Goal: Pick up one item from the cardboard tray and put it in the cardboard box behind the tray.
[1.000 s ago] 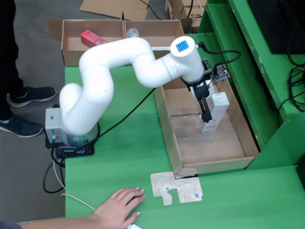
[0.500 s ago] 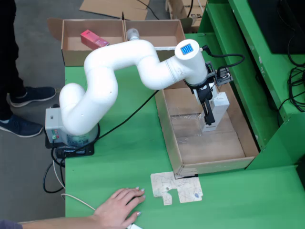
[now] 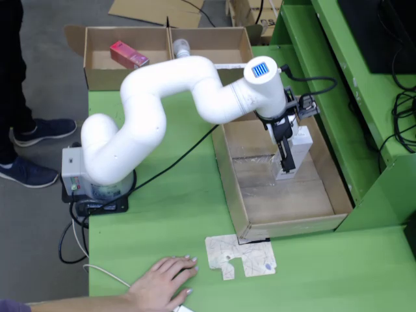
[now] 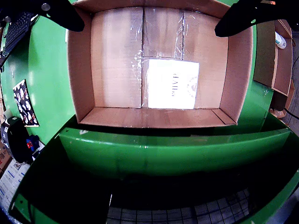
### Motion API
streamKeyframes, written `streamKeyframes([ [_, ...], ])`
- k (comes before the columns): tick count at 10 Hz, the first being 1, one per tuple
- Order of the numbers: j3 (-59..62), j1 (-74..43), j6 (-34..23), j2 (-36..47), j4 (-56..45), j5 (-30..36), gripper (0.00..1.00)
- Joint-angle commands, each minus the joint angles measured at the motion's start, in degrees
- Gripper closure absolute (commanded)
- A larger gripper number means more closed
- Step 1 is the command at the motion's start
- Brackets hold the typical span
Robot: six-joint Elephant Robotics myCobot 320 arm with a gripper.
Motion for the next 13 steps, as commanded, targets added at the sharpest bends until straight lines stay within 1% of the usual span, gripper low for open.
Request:
streamKeyframes([
  [1, 10.90, -0.41, -0.39, -4.01, -2.12, 0.43, 0.00],
  [3, 25.75, -0.81, -0.63, -12.36, -8.65, 0.46, 0.00],
  [4, 25.75, -0.81, -0.63, -12.36, -8.65, 0.46, 0.00],
  [5, 32.58, -0.72, -0.44, -16.39, -11.36, 0.39, 0.00],
  [6, 32.58, -0.72, -0.44, -16.39, -11.36, 0.39, 0.00],
  [7, 41.13, -0.59, -0.34, -21.80, -12.66, -0.25, 0.00],
  [8, 41.13, -0.59, -0.34, -21.80, -12.66, -0.25, 0.00],
  [11, 41.13, -0.03, 0.11, -24.47, -5.71, -2.20, 0.00],
  [13, 41.13, 0.36, 0.58, -24.52, -6.06, -2.13, 0.00],
])
